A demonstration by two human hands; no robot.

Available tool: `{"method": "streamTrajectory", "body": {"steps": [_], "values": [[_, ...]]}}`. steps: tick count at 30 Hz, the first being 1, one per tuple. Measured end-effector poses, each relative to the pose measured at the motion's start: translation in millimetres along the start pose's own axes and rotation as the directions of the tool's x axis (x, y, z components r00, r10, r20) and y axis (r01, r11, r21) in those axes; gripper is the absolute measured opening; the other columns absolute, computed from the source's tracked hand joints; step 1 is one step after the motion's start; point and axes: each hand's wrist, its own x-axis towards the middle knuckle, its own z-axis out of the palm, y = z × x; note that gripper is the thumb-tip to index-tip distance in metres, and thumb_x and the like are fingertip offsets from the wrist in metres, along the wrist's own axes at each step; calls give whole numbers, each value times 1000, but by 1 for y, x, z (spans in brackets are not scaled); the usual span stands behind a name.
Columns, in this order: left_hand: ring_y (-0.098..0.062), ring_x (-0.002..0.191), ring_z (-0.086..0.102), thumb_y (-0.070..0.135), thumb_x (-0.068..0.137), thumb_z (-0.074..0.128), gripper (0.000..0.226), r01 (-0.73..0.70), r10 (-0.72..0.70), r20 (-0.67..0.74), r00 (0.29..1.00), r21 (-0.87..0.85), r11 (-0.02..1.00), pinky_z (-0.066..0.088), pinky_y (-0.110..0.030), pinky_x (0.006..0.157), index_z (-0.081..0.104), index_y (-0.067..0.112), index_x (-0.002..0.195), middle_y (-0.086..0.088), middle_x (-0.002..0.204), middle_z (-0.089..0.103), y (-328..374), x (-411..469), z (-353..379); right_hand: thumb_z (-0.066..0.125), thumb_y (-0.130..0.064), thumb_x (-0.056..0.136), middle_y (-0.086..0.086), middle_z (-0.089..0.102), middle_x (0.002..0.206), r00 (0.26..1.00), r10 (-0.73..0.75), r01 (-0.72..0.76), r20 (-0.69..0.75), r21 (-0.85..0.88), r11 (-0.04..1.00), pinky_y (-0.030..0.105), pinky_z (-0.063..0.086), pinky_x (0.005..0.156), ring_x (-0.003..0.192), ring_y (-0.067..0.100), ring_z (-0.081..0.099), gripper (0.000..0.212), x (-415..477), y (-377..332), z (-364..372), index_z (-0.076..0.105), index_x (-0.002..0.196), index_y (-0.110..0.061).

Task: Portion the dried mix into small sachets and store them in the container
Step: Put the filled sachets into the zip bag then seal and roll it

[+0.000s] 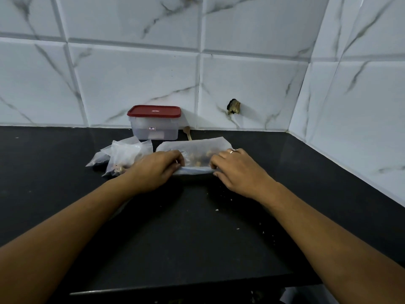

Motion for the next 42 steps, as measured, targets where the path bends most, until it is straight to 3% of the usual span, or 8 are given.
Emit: {"method": "streamTrajectory", "body": {"steps": [6,12,20,23,26,31,39,42], "values": [[-10,98,57,43,98,65,24,-47,55,-89,995,93,995,48,-28,81,57,33,118,11,113,60,6,-4,-9,49,-28,105,-9,62,104,998,56,-56,-4,76,996,37,40,94,100,14,55,6,10,7,0,55,104,-29],[-21,105,63,37,97,67,21,-73,138,-228,964,274,959,53,-37,87,70,22,111,-1,114,69,4,9,-11,42,-30,107,-7,60,99,994,107,-104,-16,119,987,43,44,95,92,15,52,13,24,15,-1,52,100,-28],[-16,101,61,35,102,59,17,-28,49,-169,984,126,992,53,-43,90,71,25,109,4,108,72,0,21,-10,54,-34,104,-9,61,108,991,102,-88,-84,157,984,37,47,94,96,11,53,10,24,18,-4,58,109,-26],[-15,98,60,33,104,57,16,25,-17,-167,986,45,999,53,-38,88,70,25,108,4,105,68,-2,23,-8,66,-44,97,-11,61,111,992,81,-66,-96,153,986,30,44,90,98,9,51,24,22,19,-6,57,113,-27],[-12,92,58,31,105,55,12,43,-45,-148,988,-18,999,47,-30,81,65,27,100,7,99,63,-5,28,-8,67,-34,97,-7,63,114,990,82,-72,-117,93,993,36,47,95,102,13,55,21,24,18,-6,60,114,-26],[-15,87,61,31,106,51,17,76,-84,-142,986,-58,995,51,-37,78,65,24,99,3,95,68,-11,34,-10,59,-25,101,-4,67,109,984,71,-66,-164,34,997,39,47,92,101,18,57,12,30,17,-8,63,112,-24],[-24,90,62,34,105,50,16,-5,42,-233,972,158,987,55,-45,81,61,25,113,-5,103,70,-4,30,-11,51,-25,105,-3,65,109,991,88,-82,-101,65,995,41,47,93,101,18,55,12,32,18,0,61,112,-23],[-24,105,65,45,99,62,28,-65,118,-204,972,248,967,54,-44,90,64,25,118,-1,118,71,-2,26,-11,48,-25,106,-4,65,110,991,113,-105,-78,101,989,41,46,95,100,17,53,13,32,19,3,60,113,-24]]}}
